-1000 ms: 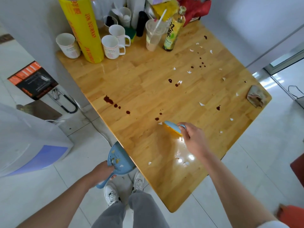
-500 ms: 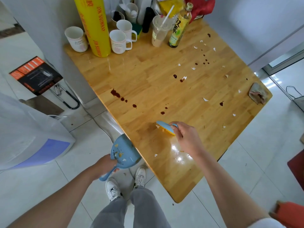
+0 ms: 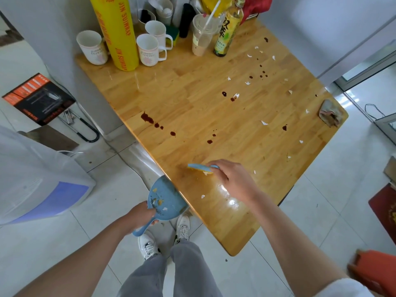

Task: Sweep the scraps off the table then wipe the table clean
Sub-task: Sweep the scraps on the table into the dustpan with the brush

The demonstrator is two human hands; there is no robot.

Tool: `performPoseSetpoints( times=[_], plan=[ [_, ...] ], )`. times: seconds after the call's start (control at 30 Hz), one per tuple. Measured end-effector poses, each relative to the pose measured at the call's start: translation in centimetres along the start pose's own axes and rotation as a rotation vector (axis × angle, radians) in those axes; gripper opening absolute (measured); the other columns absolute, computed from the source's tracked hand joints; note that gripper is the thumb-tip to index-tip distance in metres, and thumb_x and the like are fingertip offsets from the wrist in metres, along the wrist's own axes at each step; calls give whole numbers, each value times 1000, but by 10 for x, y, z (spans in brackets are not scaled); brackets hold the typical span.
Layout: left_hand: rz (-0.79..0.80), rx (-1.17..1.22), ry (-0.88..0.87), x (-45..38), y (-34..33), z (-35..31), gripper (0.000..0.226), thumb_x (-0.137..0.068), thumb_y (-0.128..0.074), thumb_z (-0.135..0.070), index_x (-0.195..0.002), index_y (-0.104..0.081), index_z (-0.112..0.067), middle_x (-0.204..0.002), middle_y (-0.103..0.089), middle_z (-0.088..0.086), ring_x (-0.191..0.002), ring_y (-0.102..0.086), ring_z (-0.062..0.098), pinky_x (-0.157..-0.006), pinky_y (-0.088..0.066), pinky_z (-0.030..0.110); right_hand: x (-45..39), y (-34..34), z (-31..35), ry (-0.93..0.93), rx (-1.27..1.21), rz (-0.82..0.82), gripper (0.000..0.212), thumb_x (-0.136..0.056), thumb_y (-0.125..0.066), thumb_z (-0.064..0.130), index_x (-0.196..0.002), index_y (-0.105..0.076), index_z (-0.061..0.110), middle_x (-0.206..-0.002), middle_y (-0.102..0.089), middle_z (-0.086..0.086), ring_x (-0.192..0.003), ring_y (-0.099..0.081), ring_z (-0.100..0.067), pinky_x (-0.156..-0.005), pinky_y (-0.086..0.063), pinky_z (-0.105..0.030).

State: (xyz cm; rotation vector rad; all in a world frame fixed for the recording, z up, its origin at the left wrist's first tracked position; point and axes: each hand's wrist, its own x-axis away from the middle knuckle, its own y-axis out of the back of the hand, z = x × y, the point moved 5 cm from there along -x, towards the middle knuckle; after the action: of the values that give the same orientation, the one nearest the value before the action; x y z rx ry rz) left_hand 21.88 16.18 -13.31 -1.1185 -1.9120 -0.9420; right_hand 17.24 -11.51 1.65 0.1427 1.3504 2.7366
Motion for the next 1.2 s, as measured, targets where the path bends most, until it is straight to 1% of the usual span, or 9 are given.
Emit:
performPoseSetpoints(
  times=[0.13, 0.23, 0.33, 0.5, 0.67, 0.87, 0.93, 1.1, 1.2],
  plan=[
    [22, 5, -9, 0, -7, -2, 21, -89, -51, -8, -100, -69, -3, -80, -73, 8, -66, -64, 14, -62, -51, 21, 31, 48, -37, -239, 55, -307, 22, -102, -52, 9, -115, -69, 13, -85, -63, 15, -60, -53, 7, -55, -32, -5],
    [30, 30, -17, 2, -10, -5, 17, -90, -54, -10, -91, -71, -12, -72, -74, -4, -62, -66, 7, -58, -52, 16, 50, 81, -80, -507, 98, -486, 25, -105, -45, 20, -115, -68, 16, -83, -67, -2, -62, -52, -8, -60, -40, -25],
    [55, 17, -12, 1, -12, -8, 19, -90, -56, -11, -96, -72, -18, -83, -77, -1, -71, -70, 8, -65, -54, 19, 65, 90, -109, -650, 93, -509, 30, -106, -41, 27, -116, -66, 13, -91, -67, -7, -78, -57, -24, -68, -41, -32],
    [69, 27, -13, 1, -15, -11, 24, -92, -52, -7, -105, -70, -16, -94, -76, 4, -80, -71, 15, -71, -56, 24, 70, 76, -114, -705, 126, -518, 33, -107, -38, 29, -116, -64, 10, -85, -62, -4, -77, -57, -24, -67, -35, -29],
    [56, 4, -7, -1, -17, -12, 19, -92, -53, -8, -97, -70, -14, -85, -74, 2, -75, -68, 13, -68, -54, 22, 43, 27, -65, -601, 79, -437, 34, -107, -38, 27, -117, -64, 8, -93, -66, -9, -72, -59, -22, -57, -41, -29],
    [20, -10, 19, -5, -12, -4, 18, -92, -58, -13, -98, -74, -11, -88, -77, 3, -81, -73, 17, -81, -58, 31, 15, -31, 13, -308, -20, -280, 28, -105, -44, 15, -116, -67, 4, -95, -66, -6, -69, -57, -14, -59, -39, -20],
    [5, -4, 26, -5, -9, -1, 17, -92, -58, -13, -96, -74, -11, -85, -77, 2, -81, -73, 18, -83, -58, 32, 14, -34, 22, -228, -37, -209, 27, -104, -45, 15, -118, -66, 4, -97, -67, -7, -71, -61, -17, -59, -46, -25],
    [22, -12, -4, 3, -8, 1, 17, -90, -56, -12, -95, -70, -19, -84, -75, 0, -77, -71, 14, -64, -53, 21, 11, -5, 3, -216, -33, -257, 25, -104, -48, 12, -118, -68, 5, -101, -69, -4, -69, -62, -17, -59, -45, -17],
    [20, -8, -13, 5, -11, 2, 19, -90, -55, -12, -101, -70, -18, -86, -75, -1, -78, -71, 12, -61, -52, 18, 15, -17, 13, -172, -33, -168, 26, -104, -49, 12, -120, -68, 5, -99, -68, -5, -67, -57, -10, -59, -39, -9]
  ],
)
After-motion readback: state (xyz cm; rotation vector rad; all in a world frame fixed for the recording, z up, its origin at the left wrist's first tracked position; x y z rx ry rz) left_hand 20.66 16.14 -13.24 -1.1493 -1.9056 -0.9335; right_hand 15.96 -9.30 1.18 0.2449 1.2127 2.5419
